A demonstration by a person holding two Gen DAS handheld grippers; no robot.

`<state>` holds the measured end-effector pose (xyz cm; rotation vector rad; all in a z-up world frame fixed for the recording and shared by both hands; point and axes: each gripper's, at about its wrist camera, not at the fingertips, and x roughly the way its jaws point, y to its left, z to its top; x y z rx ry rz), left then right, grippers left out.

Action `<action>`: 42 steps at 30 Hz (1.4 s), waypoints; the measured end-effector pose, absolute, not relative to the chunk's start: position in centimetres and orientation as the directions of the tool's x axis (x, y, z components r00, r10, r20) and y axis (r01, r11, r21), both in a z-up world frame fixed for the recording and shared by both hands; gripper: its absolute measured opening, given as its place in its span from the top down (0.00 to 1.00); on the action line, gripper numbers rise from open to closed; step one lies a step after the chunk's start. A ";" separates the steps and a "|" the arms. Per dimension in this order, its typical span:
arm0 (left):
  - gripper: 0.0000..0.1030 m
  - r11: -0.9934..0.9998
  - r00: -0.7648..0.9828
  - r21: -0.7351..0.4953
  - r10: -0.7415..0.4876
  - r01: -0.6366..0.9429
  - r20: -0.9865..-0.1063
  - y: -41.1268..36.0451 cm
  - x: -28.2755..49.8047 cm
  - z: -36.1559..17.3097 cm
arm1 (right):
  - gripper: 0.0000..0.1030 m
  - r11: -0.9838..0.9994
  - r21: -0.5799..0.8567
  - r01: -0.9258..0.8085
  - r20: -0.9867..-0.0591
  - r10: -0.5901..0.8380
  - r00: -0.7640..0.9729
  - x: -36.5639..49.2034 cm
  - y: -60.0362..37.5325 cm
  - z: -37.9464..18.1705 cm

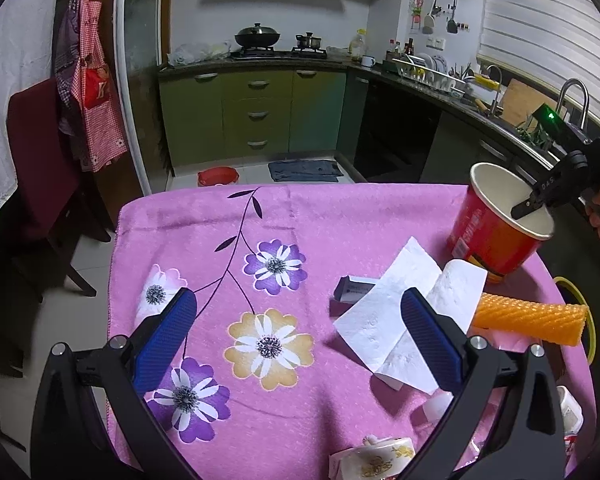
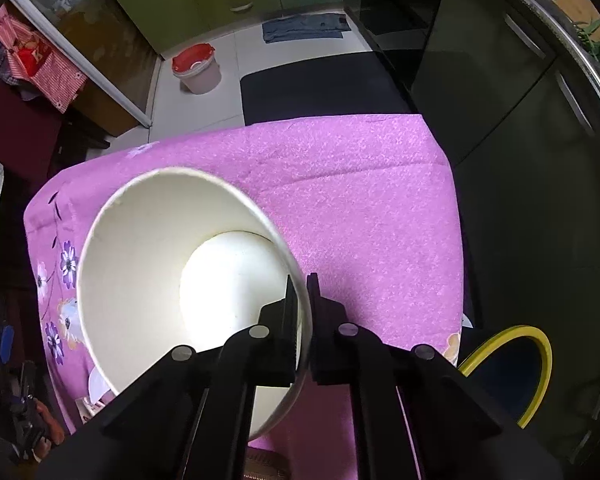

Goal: Collect trash
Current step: 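Grasp the red-and-white paper noodle cup with the right gripper and carry it to the bin, then open the right gripper to drop the noodle cup into the bin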

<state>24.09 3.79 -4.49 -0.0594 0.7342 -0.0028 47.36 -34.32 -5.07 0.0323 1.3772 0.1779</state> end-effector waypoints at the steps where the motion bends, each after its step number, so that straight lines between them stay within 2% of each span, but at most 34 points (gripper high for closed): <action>1: 0.05 0.998 0.743 -0.057 -0.027 -0.015 -0.668 3.8 24.0 -4.5 | 0.95 0.986 0.133 -0.105 -0.971 0.150 0.186 47.0 -35.0 -4.6; 7: 0.05 0.997 0.745 -0.077 -0.048 -0.005 -0.665 3.7 23.9 -4.4 | 0.95 0.981 0.195 -0.026 -0.944 0.194 0.265 42.4 -42.3 0.0; 11: 0.05 0.997 0.745 -0.079 -0.060 0.009 -0.664 3.4 23.8 -4.4 | 0.95 0.977 0.182 0.107 -0.944 0.144 0.296 37.7 -50.8 1.1; 15: 0.05 0.997 0.745 -0.071 -0.067 0.026 -0.663 2.8 23.8 -4.4 | 0.95 0.950 0.146 0.275 -0.956 0.063 0.288 33.0 -59.3 -1.2; 20: 0.05 0.995 0.738 -0.087 -0.094 0.049 -0.668 2.0 23.8 -4.5 | 0.95 0.909 0.130 0.395 -0.975 0.045 0.218 30.6 -65.3 -8.1; 26: 0.05 0.996 0.739 -0.053 -0.094 0.079 -0.667 0.3 22.9 -3.6 | 0.91 0.910 0.100 0.403 -0.986 0.037 0.162 31.7 -66.5 -14.4; 31: 0.05 0.995 0.731 -0.015 -0.085 0.102 -0.677 -0.7 21.9 -2.9 | 0.81 0.906 0.099 0.412 -0.990 0.047 0.133 32.7 -67.2 -18.0; 42: 0.05 0.993 0.630 0.015 -0.061 0.115 -0.774 -1.1 20.2 -3.7 | 0.79 0.904 0.121 0.410 -0.986 0.062 0.155 31.7 -68.2 -18.9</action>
